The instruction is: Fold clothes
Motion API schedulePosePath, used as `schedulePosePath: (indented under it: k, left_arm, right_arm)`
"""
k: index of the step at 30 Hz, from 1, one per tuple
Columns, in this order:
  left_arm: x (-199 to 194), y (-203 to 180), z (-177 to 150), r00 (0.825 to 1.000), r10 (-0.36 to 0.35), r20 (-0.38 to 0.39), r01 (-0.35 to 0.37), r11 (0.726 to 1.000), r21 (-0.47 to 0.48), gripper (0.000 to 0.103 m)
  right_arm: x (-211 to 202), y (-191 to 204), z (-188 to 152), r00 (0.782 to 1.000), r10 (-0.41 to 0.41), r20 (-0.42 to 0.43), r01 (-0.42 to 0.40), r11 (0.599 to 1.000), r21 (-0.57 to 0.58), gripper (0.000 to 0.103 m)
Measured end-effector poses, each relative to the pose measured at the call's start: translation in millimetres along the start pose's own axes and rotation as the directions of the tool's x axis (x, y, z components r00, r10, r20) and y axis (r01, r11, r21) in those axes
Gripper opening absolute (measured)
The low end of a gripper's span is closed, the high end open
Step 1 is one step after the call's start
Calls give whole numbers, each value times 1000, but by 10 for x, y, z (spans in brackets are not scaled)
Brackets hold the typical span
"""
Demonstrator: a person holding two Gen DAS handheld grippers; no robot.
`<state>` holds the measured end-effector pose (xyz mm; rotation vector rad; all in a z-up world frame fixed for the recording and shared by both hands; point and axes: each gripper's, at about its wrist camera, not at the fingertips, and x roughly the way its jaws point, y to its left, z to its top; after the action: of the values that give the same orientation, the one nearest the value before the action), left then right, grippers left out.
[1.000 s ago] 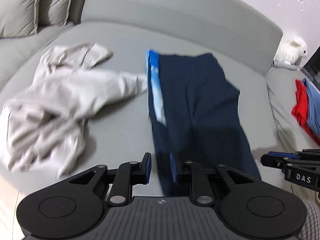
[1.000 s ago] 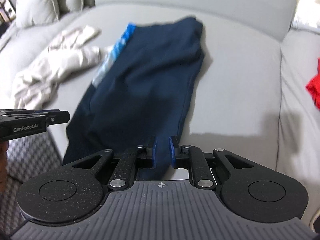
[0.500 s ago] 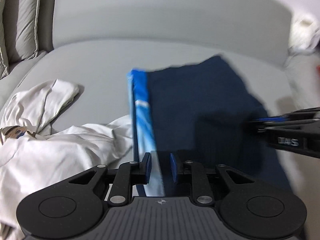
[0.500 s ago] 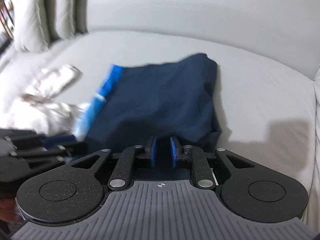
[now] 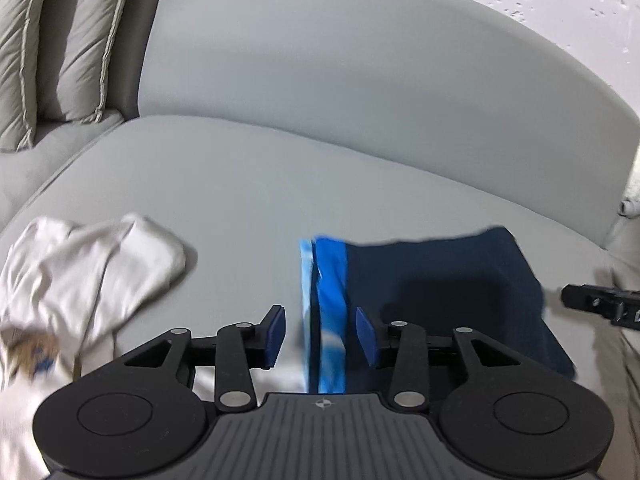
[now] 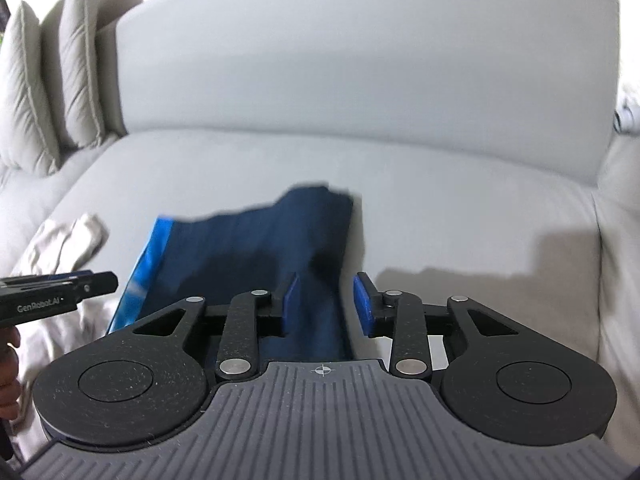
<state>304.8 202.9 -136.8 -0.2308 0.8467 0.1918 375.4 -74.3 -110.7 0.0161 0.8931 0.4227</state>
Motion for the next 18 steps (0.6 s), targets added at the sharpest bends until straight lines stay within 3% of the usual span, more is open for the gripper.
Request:
schedulePosePath:
  k: [5,10,13,16,18]
  left_arm:
    - [253,-57,118,999,-23,49,19,997,79,37]
    - [546,-68,154,999,-34,26,31,991,131,33]
    - [627,-96,138,999,-44,15,41,985,167,27]
    - [650,-101,128,998,-58,21,53,981,185,15]
    - [635,-104,111,997,-67,29,60,979,194,7]
  right_arm:
    - [244,-189,169,1000,6,4,-6,999,44,45]
    - [495,-365,219,1000,27,10,-28,994,109,46]
    - [617,-406,236,998,60,16,-62,990,123,46]
    - [769,-365,241,997,83,2,-83,991,103,47]
    - [837,-313,239,995,98,-5,-97,992,84,40]
